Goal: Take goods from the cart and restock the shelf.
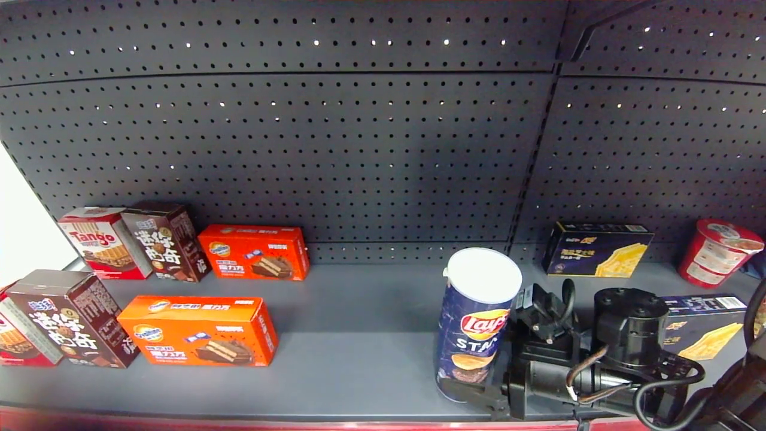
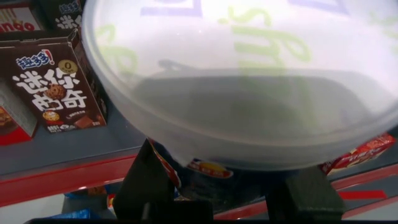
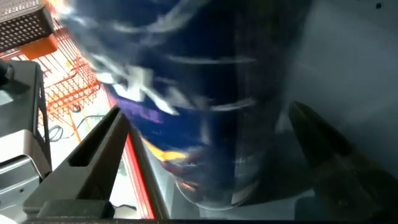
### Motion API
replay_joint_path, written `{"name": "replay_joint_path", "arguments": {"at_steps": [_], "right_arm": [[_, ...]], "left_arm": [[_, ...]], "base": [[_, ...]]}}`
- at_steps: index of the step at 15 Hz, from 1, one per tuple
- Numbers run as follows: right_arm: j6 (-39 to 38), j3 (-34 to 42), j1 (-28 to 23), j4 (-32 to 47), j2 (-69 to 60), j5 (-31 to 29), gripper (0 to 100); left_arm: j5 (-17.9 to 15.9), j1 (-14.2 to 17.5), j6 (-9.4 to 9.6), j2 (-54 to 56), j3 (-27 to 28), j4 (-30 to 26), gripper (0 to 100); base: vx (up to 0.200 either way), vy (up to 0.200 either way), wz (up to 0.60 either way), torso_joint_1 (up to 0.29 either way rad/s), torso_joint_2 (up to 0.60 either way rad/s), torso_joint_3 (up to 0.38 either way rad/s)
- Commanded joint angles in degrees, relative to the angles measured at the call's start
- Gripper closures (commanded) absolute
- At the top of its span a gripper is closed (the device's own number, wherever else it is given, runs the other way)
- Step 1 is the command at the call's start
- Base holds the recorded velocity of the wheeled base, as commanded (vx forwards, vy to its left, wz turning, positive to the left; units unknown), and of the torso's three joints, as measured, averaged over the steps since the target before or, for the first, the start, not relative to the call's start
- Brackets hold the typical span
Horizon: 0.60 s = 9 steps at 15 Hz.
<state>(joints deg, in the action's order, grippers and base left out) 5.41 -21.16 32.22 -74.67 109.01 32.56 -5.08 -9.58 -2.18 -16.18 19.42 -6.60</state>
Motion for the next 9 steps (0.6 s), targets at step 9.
{"name": "replay_joint_path", "arguments": {"at_steps": [9], "right_arm": [[0.0, 6.0, -0.7, -0.3, -7.4, -0.1, 0]], "left_arm": [[0.0, 0.0, -0.02, 0.4, -0.2, 0.0, 100]], "base": [[0.0, 0.0, 0.0, 0.0, 0.0, 0.0]]}}
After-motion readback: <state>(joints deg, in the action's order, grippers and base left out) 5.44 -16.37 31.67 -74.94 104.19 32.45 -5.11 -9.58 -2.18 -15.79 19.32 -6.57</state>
